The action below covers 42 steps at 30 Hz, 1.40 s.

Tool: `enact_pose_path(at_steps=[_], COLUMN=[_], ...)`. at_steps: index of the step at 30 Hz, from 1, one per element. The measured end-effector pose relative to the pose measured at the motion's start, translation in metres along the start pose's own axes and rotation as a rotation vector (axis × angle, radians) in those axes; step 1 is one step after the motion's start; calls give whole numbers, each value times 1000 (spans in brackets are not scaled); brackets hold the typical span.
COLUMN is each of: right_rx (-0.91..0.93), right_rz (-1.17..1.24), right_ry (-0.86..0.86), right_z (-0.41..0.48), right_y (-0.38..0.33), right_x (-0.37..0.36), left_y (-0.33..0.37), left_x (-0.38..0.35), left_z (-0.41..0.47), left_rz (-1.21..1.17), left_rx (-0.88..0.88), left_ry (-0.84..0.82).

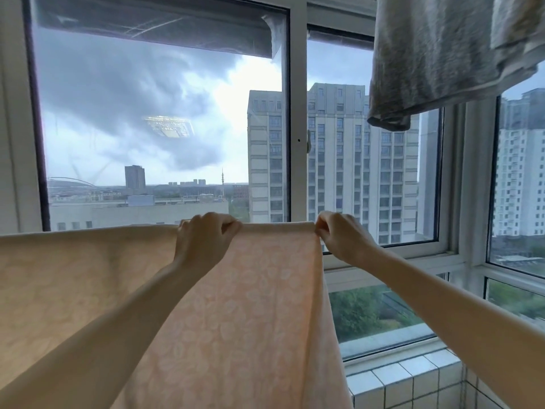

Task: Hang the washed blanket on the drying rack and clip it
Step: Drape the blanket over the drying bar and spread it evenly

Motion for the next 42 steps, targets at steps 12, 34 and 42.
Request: enact_pose_path(at_steps=[12,34,42], right_rx=[11,453,520], right_rz=[167,171,125], right_ry=[146,-21,-174], right_z=[33,11,6], right_y=[-11,-95,-151], right_x=[19,-45,-74], left_y=[-13,-76,-137], left_x=[-2,44,67], left_z=[33,5,-30], left_rz=[-301,-92,-93], left_rx=[-40,-120,173], left_ry=[-335,-187,-102])
Point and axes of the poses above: each hand's wrist, its own z-axis towards the middle knuckle, its own x-axis out of the back of the hand, y = z × x, the point moved 5 cm from there along z, towards the middle knuckle, and after that the axes turned 11 degrees about z, right-handed, at the moved point
